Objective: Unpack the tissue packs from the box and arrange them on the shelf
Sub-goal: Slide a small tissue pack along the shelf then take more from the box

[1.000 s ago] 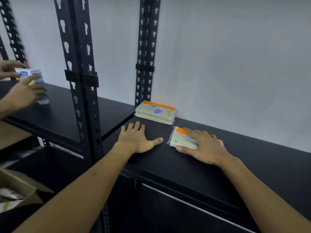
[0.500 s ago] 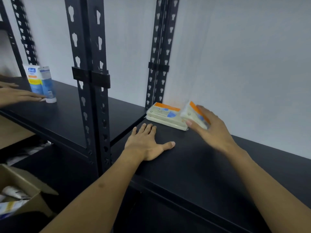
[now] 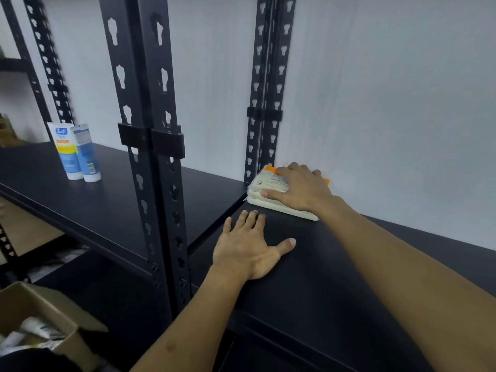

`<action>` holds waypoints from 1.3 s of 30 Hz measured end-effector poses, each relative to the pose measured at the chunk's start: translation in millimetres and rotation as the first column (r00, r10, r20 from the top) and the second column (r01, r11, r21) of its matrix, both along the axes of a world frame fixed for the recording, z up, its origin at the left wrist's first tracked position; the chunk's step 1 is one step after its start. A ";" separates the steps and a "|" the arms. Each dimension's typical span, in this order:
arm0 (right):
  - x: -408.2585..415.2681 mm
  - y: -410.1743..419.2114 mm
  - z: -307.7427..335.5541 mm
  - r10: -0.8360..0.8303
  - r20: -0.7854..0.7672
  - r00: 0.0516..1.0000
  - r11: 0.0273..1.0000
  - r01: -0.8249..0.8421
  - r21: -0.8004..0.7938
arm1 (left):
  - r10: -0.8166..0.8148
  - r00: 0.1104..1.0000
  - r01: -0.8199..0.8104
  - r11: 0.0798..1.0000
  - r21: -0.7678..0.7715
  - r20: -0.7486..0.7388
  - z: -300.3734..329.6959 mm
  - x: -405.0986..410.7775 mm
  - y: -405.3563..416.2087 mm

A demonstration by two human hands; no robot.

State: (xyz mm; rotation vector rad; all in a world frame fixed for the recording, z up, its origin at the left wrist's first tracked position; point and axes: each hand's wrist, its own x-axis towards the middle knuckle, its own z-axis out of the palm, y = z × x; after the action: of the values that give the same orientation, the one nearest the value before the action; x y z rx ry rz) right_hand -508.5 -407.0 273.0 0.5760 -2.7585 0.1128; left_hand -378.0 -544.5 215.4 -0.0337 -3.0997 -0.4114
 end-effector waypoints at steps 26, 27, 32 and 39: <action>47.2 35.3 -11.3 0.042 -0.259 0.965 0.949 -0.119 -0.293 | 0.006 1.000 -0.006 1.000 0.026 -0.024 0.2 -1.2 -0.4; 56.2 53.0 -15.5 0.018 -0.276 0.961 0.950 -0.103 -0.293 | -0.002 1.000 0.002 1.000 0.029 -0.023 1.1 -0.2 2.3; 87.1 133.1 -40.8 -0.112 -0.038 0.993 0.950 0.096 -0.296 | 0.008 1.000 -0.008 1.000 0.029 -0.018 1.2 -0.6 -2.2; 139.9 171.9 -52.0 -0.382 0.223 0.897 0.910 0.407 -0.078 | 0.003 0.999 -0.002 0.999 0.035 -0.034 9.3 8.1 1.1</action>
State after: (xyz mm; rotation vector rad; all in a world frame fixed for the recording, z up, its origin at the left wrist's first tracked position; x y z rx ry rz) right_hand -368.6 -235.1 221.0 -0.0419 -2.9754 0.2564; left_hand -370.0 -543.3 224.7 -0.0362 -3.0579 -0.4595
